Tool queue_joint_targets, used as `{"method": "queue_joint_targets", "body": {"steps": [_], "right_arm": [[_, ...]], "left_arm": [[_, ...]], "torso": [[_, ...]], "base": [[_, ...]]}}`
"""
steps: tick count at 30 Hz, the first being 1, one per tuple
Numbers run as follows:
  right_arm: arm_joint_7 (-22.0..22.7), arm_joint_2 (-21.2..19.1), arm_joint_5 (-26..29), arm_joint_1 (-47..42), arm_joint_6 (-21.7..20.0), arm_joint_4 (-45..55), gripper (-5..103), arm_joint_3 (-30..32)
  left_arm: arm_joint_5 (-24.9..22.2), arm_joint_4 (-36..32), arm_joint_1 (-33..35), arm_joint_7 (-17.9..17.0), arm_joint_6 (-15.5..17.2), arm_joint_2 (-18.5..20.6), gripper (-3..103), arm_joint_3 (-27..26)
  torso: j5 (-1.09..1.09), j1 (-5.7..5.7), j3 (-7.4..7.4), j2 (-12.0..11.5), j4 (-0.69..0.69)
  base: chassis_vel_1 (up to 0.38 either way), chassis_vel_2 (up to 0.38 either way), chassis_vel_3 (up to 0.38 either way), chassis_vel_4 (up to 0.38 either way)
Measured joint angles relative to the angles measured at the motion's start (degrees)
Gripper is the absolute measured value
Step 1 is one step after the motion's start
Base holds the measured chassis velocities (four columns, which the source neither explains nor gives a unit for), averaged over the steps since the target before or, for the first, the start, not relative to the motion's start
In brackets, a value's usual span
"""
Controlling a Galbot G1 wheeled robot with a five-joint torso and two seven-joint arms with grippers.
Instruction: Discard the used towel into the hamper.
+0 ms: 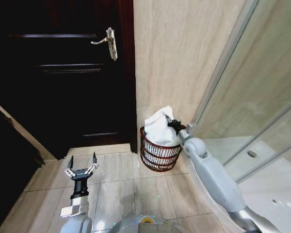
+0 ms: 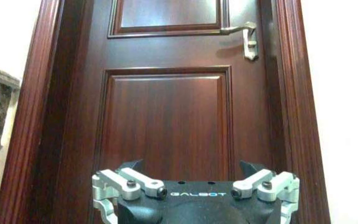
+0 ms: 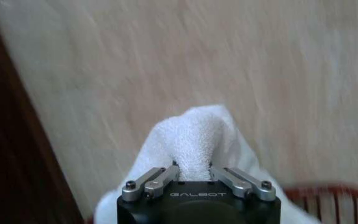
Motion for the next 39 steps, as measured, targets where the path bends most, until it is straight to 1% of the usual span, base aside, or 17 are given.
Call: {"method": "queue_joint_targets", "body": {"steps": [4,7,8,12,13,15,21,25,26,27,28,29,32,33,36,37,39], "right_arm": [[1.4,0.6,1.3,0.7,-2.9,-2.2,9,0.0],[3.5,0.1,3.2,1.7,-11.7,-2.5,9,-0.1],[3.5,0.1,3.2,1.7,-11.7,-2.5,9,-0.1],[8.5,-0.9,7.6,3.7,-21.2,-1.4,9,-0.5],[8.5,-0.9,7.6,3.7,-21.2,-1.4,9,-0.5],[10.0,-1.2,10.1,5.1,-23.9,-2.2,9,-1.0],[11.2,-1.1,11.3,6.6,-24.6,-5.0,9,-2.0],[11.3,-1.6,9.4,5.9,-24.7,-3.9,6,-2.2],[11.1,-2.2,5.9,4.7,-23.7,-1.4,16,-1.8],[11.5,-3.0,3.5,3.6,-22.7,1.4,16,-1.2],[11.8,-3.7,2.4,2.9,-22.2,3.9,21,-0.6],[11.8,-3.7,2.4,2.9,-22.2,3.9,21,-0.6],[12.7,-5.7,1.2,1.7,-21.0,10.9,37,1.4],[12.7,-5.7,1.2,1.7,-21.0,10.9,37,1.4],[13.4,-6.4,2.1,2.4,-20.1,14.1,54,1.9],[13.4,-6.4,2.1,2.4,-20.1,14.1,54,1.9],[13.1,-5.8,2.6,3.2,-19.4,13.8,65,1.4]], "left_arm": [[0.0,0.1,0.1,0.0,-0.1,0.0,100,-0.2],[-0.1,0.2,0.1,0.0,-0.2,0.1,100,-0.4],[-0.1,0.2,0.1,0.0,-0.2,0.1,100,-0.4],[-0.2,0.6,0.1,0.1,-0.7,0.1,100,-0.7],[-0.2,0.6,0.1,0.1,-0.7,0.1,100,-0.7],[-0.3,0.7,0.1,0.1,-0.9,0.2,100,-0.9],[-0.9,0.7,0.4,0.2,-1.4,0.4,100,-1.5],[-1.5,0.7,0.5,0.2,-1.4,0.8,100,-1.9],[-1.8,0.7,0.4,0.2,-1.4,1.0,100,-2.2],[-1.9,0.8,0.3,0.2,-1.4,1.0,100,-2.3],[-2.0,0.8,0.3,0.2,-1.4,1.0,100,-2.3],[-2.0,0.8,0.3,0.2,-1.4,1.0,100,-2.3],[-1.9,1.0,0.1,0.2,-1.0,0.6,100,-2.2],[-1.9,1.0,0.1,0.2,-1.0,0.6,100,-2.2],[-0.9,1.3,-0.2,0.3,-0.4,0.1,100,-1.7],[-0.9,1.3,-0.2,0.3,-0.4,0.1,100,-1.7],[-0.2,1.2,-0.4,0.3,0.3,-0.3,100,-1.4]], "torso": [[0.00,0.00,0.00,0.0,0.01],[-0.01,0.00,0.00,0.0,0.01],[-0.01,0.00,0.00,0.0,0.01],[-0.02,0.00,0.00,0.0,0.01],[-0.02,0.00,0.00,0.0,0.01],[-0.02,0.00,0.00,0.0,0.01],[-0.01,0.00,0.00,0.0,0.01],[0.00,0.00,0.00,0.0,0.02],[0.00,0.00,0.01,0.0,0.02],[0.01,0.00,0.01,0.0,0.01],[0.00,0.00,0.00,0.0,0.00],[0.00,0.00,0.00,0.0,0.00],[-0.01,0.00,0.00,0.0,-0.02],[-0.01,0.00,0.00,0.0,-0.02],[-0.01,0.00,0.00,0.0,0.00],[-0.01,0.00,0.00,0.0,0.00],[-0.02,0.00,0.00,0.0,0.00]], "base": [[0.000,0.000,0.000,0.000],[0.000,0.000,0.000,0.000],[0.000,0.000,0.000,0.000],[0.000,0.000,0.000,0.000],[0.000,0.000,0.000,0.000],[0.000,0.000,0.000,0.000],[0.000,0.000,0.000,0.000],[0.000,0.000,0.000,0.000],[0.000,0.000,0.000,0.000],[0.000,0.000,0.000,0.000],[0.000,0.000,0.000,0.000],[0.000,0.000,0.000,0.000],[0.000,0.000,0.000,0.000],[0.000,0.000,0.000,0.000],[0.000,0.000,0.000,0.000],[0.000,0.000,0.000,0.000],[0.000,0.000,0.000,0.000]]}}
